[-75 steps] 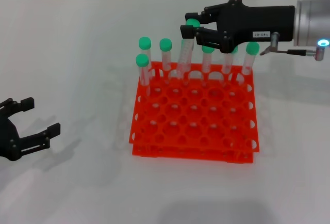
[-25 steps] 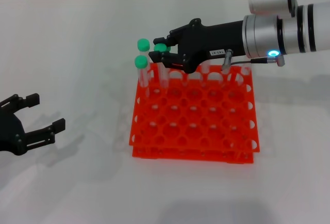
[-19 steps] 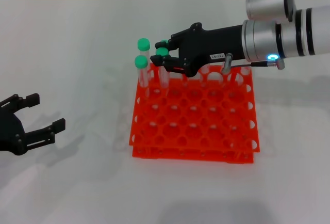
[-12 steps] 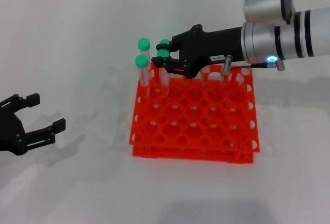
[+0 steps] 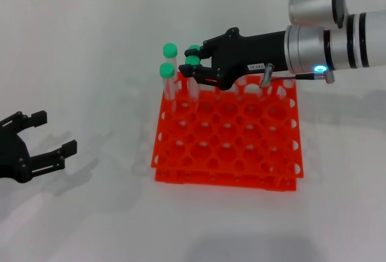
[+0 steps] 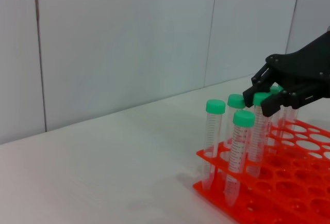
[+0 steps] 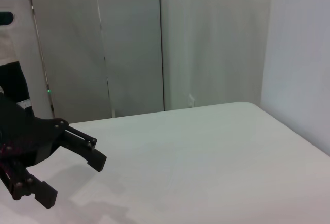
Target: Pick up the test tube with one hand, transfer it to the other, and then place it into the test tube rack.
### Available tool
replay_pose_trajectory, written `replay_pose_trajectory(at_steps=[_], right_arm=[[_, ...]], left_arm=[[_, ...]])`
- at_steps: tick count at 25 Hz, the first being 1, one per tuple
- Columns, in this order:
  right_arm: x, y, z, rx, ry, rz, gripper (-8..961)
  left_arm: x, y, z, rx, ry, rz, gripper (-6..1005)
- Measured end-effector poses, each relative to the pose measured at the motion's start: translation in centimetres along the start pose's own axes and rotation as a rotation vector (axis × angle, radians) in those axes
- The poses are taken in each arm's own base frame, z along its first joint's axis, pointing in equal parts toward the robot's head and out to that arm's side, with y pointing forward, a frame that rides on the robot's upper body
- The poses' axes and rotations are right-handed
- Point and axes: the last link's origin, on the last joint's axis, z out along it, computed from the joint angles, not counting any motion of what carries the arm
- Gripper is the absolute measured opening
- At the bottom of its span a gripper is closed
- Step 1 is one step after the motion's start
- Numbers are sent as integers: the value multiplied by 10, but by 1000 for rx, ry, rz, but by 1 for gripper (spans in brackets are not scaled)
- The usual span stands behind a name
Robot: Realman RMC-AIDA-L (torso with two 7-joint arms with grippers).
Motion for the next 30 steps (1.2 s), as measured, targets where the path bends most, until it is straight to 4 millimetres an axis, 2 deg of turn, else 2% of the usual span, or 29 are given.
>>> replay_pose_trajectory(at_steps=[6, 12, 14, 19, 30], right_arm=[[0, 0, -1, -2, -2, -1, 273], [-1, 0, -4, 5, -9, -7, 412], [-2, 0, -6, 3, -17, -10, 410], [-1, 8, -26, -2, -54, -25, 432], [31, 13, -79, 40, -122, 29, 575]], left_arm=[[1, 0, 0, 0, 1, 1, 895], [2, -3, -2, 9, 4, 4, 895], [2, -3, -2, 9, 4, 4, 895], [6, -6, -1, 11, 12, 5, 895], [15, -7, 8, -28, 25, 25, 895]])
